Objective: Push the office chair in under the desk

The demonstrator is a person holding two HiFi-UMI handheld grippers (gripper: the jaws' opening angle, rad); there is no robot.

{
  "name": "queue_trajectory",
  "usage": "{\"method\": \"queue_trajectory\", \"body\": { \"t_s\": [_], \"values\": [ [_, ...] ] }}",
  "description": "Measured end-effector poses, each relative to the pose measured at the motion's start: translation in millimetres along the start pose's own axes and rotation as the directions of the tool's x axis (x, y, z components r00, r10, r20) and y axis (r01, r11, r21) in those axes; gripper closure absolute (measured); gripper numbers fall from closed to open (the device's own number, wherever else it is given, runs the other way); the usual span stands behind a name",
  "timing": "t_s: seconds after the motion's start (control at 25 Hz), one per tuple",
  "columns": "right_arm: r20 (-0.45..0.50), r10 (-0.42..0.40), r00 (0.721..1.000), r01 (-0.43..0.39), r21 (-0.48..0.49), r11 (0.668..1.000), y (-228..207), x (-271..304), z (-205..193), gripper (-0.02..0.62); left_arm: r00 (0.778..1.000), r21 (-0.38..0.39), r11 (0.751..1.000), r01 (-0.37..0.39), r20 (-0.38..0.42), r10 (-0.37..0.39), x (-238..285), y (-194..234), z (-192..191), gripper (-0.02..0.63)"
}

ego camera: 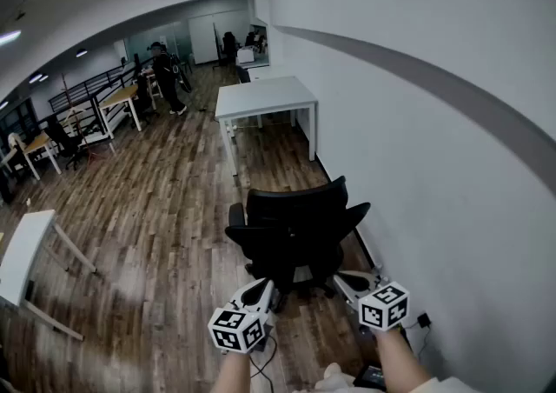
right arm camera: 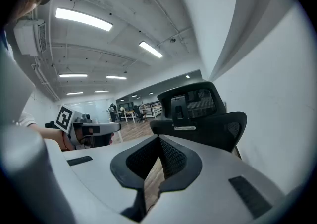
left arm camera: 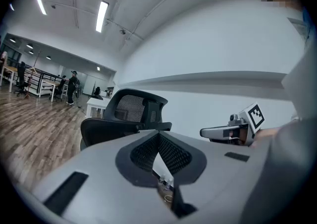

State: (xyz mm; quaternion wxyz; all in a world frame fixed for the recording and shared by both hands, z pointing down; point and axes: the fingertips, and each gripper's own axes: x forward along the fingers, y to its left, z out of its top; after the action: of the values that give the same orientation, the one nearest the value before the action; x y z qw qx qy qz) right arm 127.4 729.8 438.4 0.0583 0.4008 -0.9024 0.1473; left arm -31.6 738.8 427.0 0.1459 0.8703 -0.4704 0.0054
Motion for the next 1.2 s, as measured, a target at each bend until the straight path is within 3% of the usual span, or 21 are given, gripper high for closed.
{"method": "queue_trajectory", "body": {
  "t_s": [0.4, 0.84, 1.2],
  "values": [
    [0.018, 0.041, 0.999, -0.041, -0.005, 0.999, -0.7, 4.9, 10.2, 0.563, 1.0, -0.003, 1.0, 0.005, 0.02, -0.005, 3.9, 3.6, 12.1, 0.604],
    [-0.035, 0.065, 0.997, -0.064, 0.018, 0.998, -12.8, 5.3, -1.8, 0.561, 1.0, -0.029, 0.999, 0.03, -0.002, -0.031, 19.8, 5.8, 5.0, 0.604],
    [-0.03, 0.096, 0.995, -0.096, 0.026, 0.995, -30.2, 1.0, 22.4, 0.561, 0.999, -0.035, 0.999, 0.036, -0.015, -0.036, 40.0, -0.8, 18.8, 0.604]
  ]
}}
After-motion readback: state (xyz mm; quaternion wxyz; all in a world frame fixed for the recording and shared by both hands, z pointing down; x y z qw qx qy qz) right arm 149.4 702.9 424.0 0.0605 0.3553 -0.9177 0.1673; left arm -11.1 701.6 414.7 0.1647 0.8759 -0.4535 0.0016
